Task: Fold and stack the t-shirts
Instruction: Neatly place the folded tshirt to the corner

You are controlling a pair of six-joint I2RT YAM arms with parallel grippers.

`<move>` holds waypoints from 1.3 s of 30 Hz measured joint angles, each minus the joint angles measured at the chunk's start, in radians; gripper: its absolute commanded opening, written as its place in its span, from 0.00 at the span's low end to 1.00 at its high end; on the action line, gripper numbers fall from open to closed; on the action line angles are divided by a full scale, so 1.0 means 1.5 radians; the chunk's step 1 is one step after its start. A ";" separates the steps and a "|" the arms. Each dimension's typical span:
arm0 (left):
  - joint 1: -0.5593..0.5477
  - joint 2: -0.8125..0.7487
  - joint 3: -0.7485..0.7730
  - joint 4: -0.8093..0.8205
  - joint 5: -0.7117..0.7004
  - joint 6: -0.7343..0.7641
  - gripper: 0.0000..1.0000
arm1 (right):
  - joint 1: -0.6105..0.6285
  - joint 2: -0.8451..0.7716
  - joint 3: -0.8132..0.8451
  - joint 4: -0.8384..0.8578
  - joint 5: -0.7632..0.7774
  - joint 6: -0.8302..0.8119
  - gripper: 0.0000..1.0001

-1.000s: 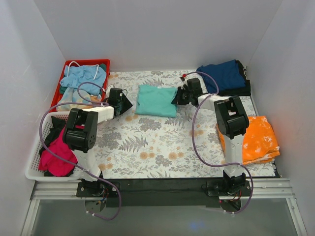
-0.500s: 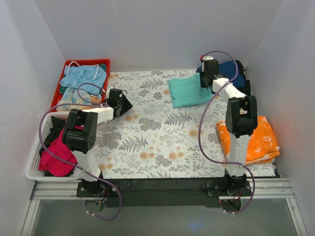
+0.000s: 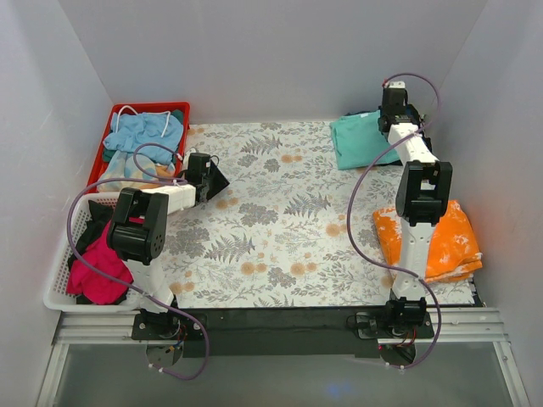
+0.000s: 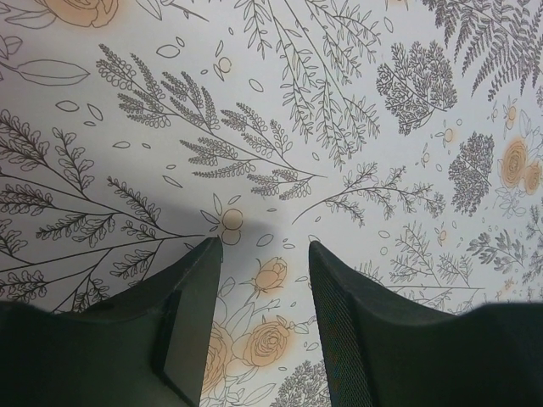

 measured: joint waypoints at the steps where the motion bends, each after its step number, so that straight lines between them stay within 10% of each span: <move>1: 0.000 0.000 0.000 0.000 0.001 -0.001 0.45 | -0.006 0.002 0.000 0.001 0.014 0.000 0.01; 23: 0.000 0.004 0.018 -0.026 0.015 0.008 0.45 | -0.041 0.085 0.031 0.117 0.255 -0.070 0.01; 30: 0.000 0.014 0.033 -0.030 0.015 0.018 0.48 | -0.053 0.100 0.025 0.121 0.273 -0.063 0.56; 39: 0.000 0.015 0.066 -0.037 0.014 0.055 0.53 | 0.007 0.082 0.025 0.121 0.303 -0.065 0.63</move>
